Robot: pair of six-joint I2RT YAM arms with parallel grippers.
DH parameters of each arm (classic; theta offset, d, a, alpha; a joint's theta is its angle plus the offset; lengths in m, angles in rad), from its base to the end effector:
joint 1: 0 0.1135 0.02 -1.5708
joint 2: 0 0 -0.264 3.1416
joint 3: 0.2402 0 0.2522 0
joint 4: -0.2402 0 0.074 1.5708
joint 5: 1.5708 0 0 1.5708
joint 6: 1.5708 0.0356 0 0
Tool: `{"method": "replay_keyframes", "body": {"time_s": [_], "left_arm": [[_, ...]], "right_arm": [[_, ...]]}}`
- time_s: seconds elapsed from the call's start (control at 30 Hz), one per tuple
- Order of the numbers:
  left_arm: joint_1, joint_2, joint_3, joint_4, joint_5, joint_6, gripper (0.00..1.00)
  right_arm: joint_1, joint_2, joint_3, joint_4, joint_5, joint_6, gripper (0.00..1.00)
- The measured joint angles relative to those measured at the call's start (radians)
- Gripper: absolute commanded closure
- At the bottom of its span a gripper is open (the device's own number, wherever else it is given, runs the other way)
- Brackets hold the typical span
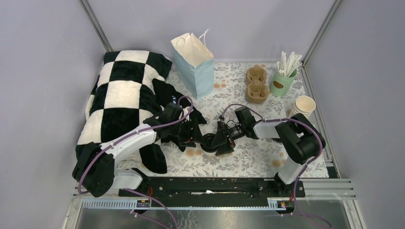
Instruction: Pack the takeout coffee
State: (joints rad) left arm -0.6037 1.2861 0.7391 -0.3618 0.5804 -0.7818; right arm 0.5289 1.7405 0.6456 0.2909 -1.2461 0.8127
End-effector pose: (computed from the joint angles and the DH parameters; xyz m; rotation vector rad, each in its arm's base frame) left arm 0.1948 -0.1580 0.2089 0.0363 2.7459 -1.2273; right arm 0.2328 0.1751 0.1220 0.3242 -2.2973 -1.8130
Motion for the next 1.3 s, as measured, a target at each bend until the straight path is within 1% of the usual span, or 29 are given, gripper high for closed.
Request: {"method": "replay_keyframes", "body": {"time_s": [0.2, 0.37, 0.6, 0.73, 0.97, 1.1, 1.3], "left_arm": [[0.003, 0.023, 0.095, -0.111, -0.092, 0.053, 0.27], [0.004, 0.025, 0.145, -0.170, -0.133, 0.082, 0.22], [0.004, 0.026, 0.207, -0.259, -0.153, 0.124, 0.15], [0.004, 0.026, 0.304, -0.320, -0.179, 0.158, 0.09], [0.004, 0.026, 0.463, -0.412, -0.256, 0.224, 0.06], [0.004, 0.026, 0.509, -0.441, -0.291, 0.244, 0.05], [0.004, 0.042, 0.549, -0.460, -0.320, 0.262, 0.04]], "right_arm": [[-0.003, -0.077, 0.080, -0.198, 0.158, -0.081, 0.06], [-0.007, -0.116, 0.134, -0.337, 0.261, -0.140, 0.02], [-0.049, -0.178, 0.179, -0.541, 0.356, -0.234, 0.00], [-0.069, -0.212, 0.278, -0.728, 0.438, -0.324, 0.00], [-0.072, -0.327, 0.473, -1.012, 0.662, -0.465, 0.00], [-0.072, -0.350, 0.548, -1.089, 0.777, -0.497, 0.00], [-0.072, -0.343, 0.600, -1.136, 0.900, -0.508, 0.00]]}}
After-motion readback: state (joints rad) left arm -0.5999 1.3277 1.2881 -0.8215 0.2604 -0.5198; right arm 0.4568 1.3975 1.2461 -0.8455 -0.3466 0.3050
